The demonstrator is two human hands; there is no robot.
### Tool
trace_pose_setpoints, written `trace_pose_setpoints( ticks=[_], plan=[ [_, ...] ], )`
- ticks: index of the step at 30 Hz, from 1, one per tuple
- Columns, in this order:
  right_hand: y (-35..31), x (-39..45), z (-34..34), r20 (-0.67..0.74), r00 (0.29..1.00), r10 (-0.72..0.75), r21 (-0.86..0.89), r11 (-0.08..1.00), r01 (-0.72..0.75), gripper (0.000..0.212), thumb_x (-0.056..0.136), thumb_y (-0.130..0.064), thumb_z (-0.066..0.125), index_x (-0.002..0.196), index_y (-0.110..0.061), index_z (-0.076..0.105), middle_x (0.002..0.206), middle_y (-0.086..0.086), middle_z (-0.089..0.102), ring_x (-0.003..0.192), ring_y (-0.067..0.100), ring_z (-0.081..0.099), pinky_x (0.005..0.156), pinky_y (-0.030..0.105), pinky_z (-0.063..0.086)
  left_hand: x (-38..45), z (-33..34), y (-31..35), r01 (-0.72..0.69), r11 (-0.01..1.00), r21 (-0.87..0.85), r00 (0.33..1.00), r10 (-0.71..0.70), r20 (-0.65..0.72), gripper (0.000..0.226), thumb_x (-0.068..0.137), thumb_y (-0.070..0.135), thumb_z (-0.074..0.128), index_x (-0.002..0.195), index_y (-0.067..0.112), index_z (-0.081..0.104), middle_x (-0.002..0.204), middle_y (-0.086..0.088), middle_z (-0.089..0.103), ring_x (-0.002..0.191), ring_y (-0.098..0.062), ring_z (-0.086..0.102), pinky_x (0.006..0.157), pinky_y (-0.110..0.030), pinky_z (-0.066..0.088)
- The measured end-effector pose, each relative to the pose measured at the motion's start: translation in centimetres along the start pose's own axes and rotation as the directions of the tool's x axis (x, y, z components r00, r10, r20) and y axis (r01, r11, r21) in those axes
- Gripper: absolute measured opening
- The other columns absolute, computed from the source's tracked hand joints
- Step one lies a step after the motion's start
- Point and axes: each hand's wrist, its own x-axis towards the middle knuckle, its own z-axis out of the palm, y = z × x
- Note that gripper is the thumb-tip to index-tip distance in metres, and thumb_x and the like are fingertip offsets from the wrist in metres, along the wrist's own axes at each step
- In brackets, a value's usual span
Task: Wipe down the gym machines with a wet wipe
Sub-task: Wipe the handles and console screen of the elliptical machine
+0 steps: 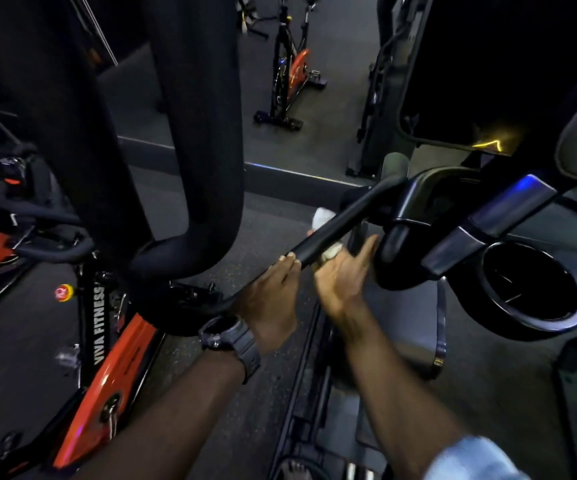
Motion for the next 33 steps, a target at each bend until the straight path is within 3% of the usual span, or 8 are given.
trace_pose_setpoints(
  ticks=[4,8,12,15,19,23,27,33],
  plan=[
    [5.8,-4.3,-0.3,0.051,0.965,0.256,0.070,0.963,-0.259,0.089,0.075,-0.078,0.057,0.122,-0.002,0.056,0.116,0.022,0.057,0.111,0.032,0.053,0.103,0.039,0.035,-1.2,-0.2,-1.2,-0.077,0.996,0.047,0.991,0.071,0.113,0.058,0.104,0.016,0.028,0.155,0.009,0.002,0.164,-0.005,-0.005,0.151,-0.017,-0.001,0.118,-0.026,0.001],
    [3.1,-2.7,-0.6,0.045,0.995,0.086,0.193,0.977,-0.093,0.048,0.093,-0.050,0.043,0.108,-0.007,0.057,0.098,0.011,0.064,0.092,0.023,0.061,0.090,0.033,0.042,-3.6,0.1,-3.1,-0.079,0.987,0.142,0.987,0.057,0.149,0.060,0.096,0.003,0.029,0.153,0.000,0.009,0.163,-0.015,0.002,0.151,-0.025,0.009,0.120,-0.031,0.014],
    [7.5,-4.0,-0.5,0.102,0.975,0.196,0.114,0.972,-0.207,0.040,0.064,-0.027,0.073,0.097,-0.007,0.063,0.084,0.007,0.065,0.075,0.018,0.062,0.072,0.028,0.049,-5.2,0.7,-5.1,-0.103,0.966,0.236,0.995,0.098,0.033,0.059,0.071,0.008,0.026,0.108,-0.005,0.070,0.111,-0.020,0.070,0.093,-0.029,0.073,0.066,-0.034,0.061],
    [12.5,-7.2,0.0,0.140,0.923,0.357,0.017,0.932,-0.363,0.049,0.046,-0.016,0.084,0.087,-0.007,0.059,0.076,0.007,0.057,0.066,0.014,0.054,0.061,0.024,0.046,-6.2,0.4,-5.6,-0.109,0.945,0.308,0.993,0.120,-0.016,0.047,0.071,0.014,0.035,0.091,-0.001,0.074,0.091,-0.015,0.074,0.075,-0.027,0.073,0.056,-0.032,0.059],
    [11.4,-7.1,0.4,0.063,0.957,0.284,-0.006,0.959,-0.284,0.026,0.082,0.008,0.044,0.099,-0.003,0.060,0.088,0.015,0.056,0.071,0.015,0.060,0.061,0.022,0.051,-6.9,-0.3,-5.5,-0.134,0.916,0.377,0.984,0.167,-0.056,0.035,0.073,0.014,0.037,0.074,0.006,0.071,0.070,-0.008,0.068,0.059,-0.027,0.067,0.050,-0.030,0.054],
    [11.1,-7.6,1.7,0.080,0.957,0.279,0.049,0.958,-0.283,0.030,0.085,0.011,0.034,0.099,-0.003,0.056,0.085,0.013,0.062,0.069,0.014,0.064,0.063,0.023,0.053,-7.8,-1.0,-5.8,-0.166,0.873,0.459,0.976,0.212,-0.050,0.035,0.075,0.016,0.037,0.070,0.010,0.071,0.068,-0.006,0.068,0.061,-0.026,0.066,0.058,-0.030,0.053],
    [16.2,-11.0,2.8,0.080,0.916,0.394,-0.198,0.906,-0.373,0.025,0.100,-0.004,0.036,0.096,-0.014,0.058,0.094,0.003,0.059,0.081,0.011,0.059,0.079,0.027,0.049,-8.7,-0.4,-6.9,-0.176,0.816,0.551,0.970,0.238,-0.042,0.034,0.084,0.012,0.039,0.087,0.003,0.071,0.088,-0.012,0.070,0.083,-0.030,0.067,0.082,-0.042,0.051],
    [16.1,-8.6,2.0,0.032,0.977,0.212,0.270,0.939,-0.213,0.041,0.090,0.008,0.037,0.129,0.008,0.049,0.107,0.021,0.064,0.083,0.019,0.068,0.072,0.024,0.059,-9.8,-0.1,-9.8,-0.275,0.716,0.641,0.878,0.459,-0.135,0.034,0.091,0.012,0.040,0.106,-0.001,0.068,0.103,-0.014,0.070,0.094,-0.029,0.067,0.098,-0.040,0.035]
  ],
)
